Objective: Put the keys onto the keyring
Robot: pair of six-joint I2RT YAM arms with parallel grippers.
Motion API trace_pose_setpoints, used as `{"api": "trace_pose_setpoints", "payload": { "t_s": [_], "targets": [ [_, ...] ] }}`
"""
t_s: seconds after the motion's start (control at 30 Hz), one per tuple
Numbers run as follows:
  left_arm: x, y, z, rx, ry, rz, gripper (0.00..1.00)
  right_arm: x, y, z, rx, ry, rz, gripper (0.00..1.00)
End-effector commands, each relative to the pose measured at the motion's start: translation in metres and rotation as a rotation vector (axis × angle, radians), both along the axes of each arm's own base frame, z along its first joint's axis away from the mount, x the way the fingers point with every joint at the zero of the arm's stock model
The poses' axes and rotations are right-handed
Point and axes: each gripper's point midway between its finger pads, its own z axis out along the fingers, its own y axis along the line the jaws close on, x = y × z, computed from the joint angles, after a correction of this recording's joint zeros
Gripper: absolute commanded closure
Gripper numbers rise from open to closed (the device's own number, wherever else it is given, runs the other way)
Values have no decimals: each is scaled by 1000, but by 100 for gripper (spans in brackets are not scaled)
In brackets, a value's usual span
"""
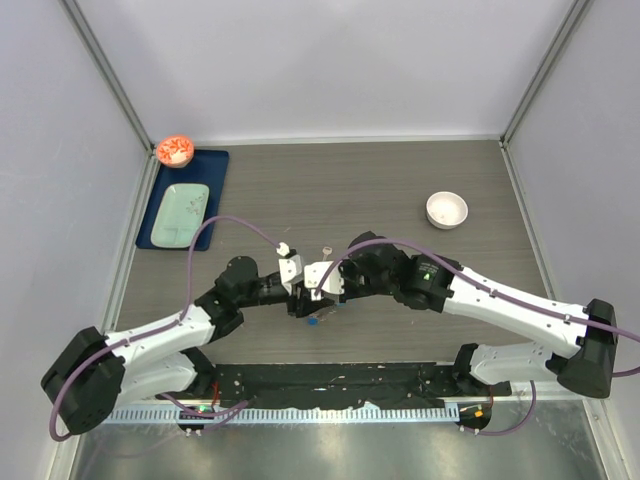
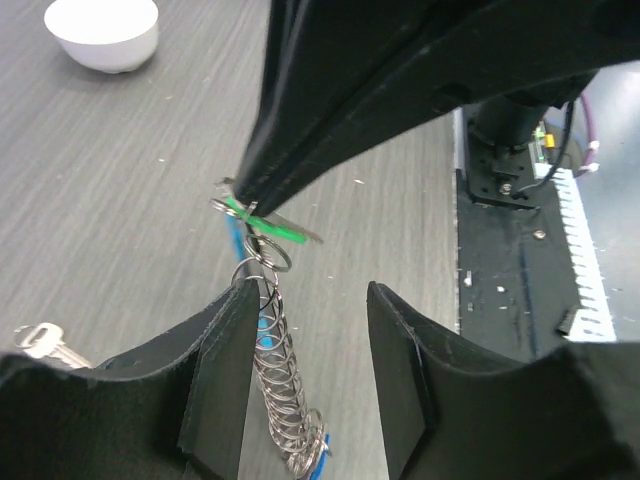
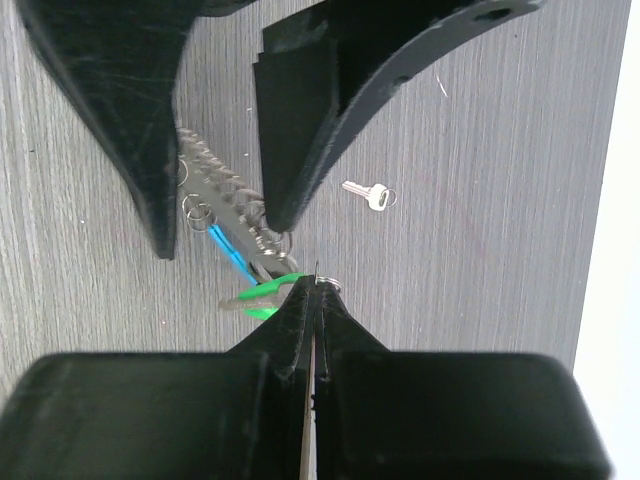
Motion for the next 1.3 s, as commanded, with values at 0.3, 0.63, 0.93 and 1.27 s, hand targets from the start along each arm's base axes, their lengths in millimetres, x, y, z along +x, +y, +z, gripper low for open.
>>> {"api": "trace_pose_setpoints", "payload": {
  "t_s": [0.3,0.63,0.93,1.27],
  "targets": [
    [-23,-2,15,-108,47,26,46,8,14,27,43,-47,12,99],
    [-5,8,25,-131,-42,136,43,6,14,35,17,-67,26,99],
    [0,9,30,-167,-76,159,43,7,14,41,-41,-138,29,99],
    [11,10,31,-144,-129,180,41,3,15,49,-58,-195,40,99]
  ]
}}
